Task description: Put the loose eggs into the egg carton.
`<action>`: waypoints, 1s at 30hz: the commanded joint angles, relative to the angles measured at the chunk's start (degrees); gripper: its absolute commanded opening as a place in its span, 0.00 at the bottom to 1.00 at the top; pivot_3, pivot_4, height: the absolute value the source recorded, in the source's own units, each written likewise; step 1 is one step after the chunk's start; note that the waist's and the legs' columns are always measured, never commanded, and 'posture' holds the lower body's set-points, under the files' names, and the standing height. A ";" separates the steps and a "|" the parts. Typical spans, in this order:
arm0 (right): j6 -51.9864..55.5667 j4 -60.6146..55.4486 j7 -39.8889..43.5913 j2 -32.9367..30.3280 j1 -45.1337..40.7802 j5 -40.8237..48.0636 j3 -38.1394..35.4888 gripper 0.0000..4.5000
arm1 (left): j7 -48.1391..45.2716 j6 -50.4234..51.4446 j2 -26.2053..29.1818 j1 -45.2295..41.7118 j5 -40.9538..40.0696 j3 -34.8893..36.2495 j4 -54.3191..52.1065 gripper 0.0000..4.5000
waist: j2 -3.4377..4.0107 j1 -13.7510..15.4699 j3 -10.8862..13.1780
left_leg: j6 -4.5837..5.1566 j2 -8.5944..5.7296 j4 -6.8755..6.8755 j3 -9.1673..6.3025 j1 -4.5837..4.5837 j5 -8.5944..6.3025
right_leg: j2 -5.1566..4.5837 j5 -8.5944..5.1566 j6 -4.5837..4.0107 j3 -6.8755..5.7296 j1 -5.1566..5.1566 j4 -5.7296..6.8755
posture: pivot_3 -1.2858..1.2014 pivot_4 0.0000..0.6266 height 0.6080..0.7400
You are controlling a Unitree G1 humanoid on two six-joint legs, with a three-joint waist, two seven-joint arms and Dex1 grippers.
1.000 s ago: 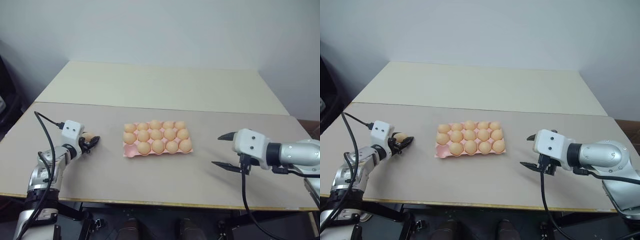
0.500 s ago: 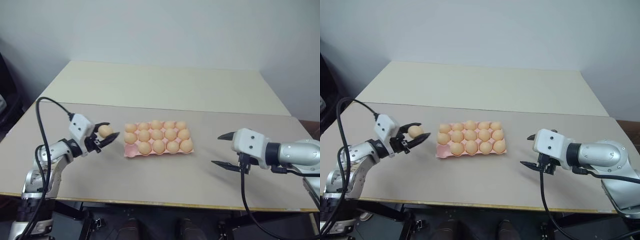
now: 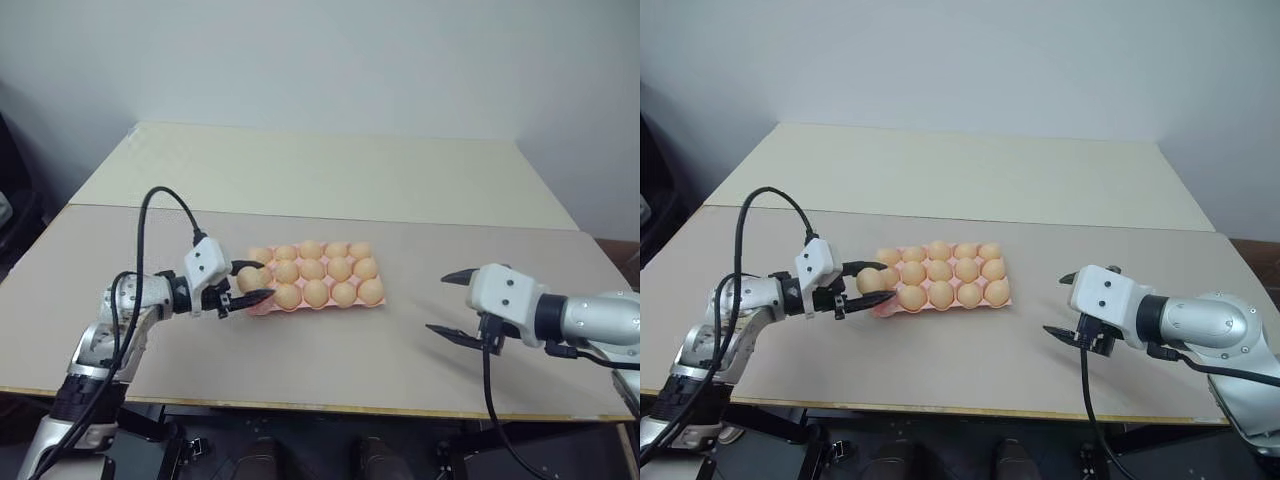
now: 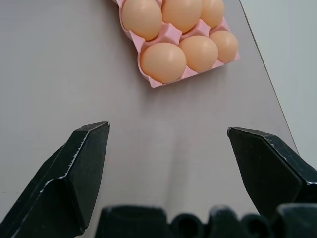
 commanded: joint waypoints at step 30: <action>-3.42 2.74 8.06 -3.85 -0.96 4.95 -7.44 0.98 | -6.42 3.16 13.37 25.52 -15.60 34.51 -14.47 0.98 | 0.04 -0.05 0.01 | -0.13 0.08 0.00 0.01 0.03 -0.08 | -0.06 -0.17 -0.25 -0.04 -0.04 -0.03 | 0.52 0.24 1.00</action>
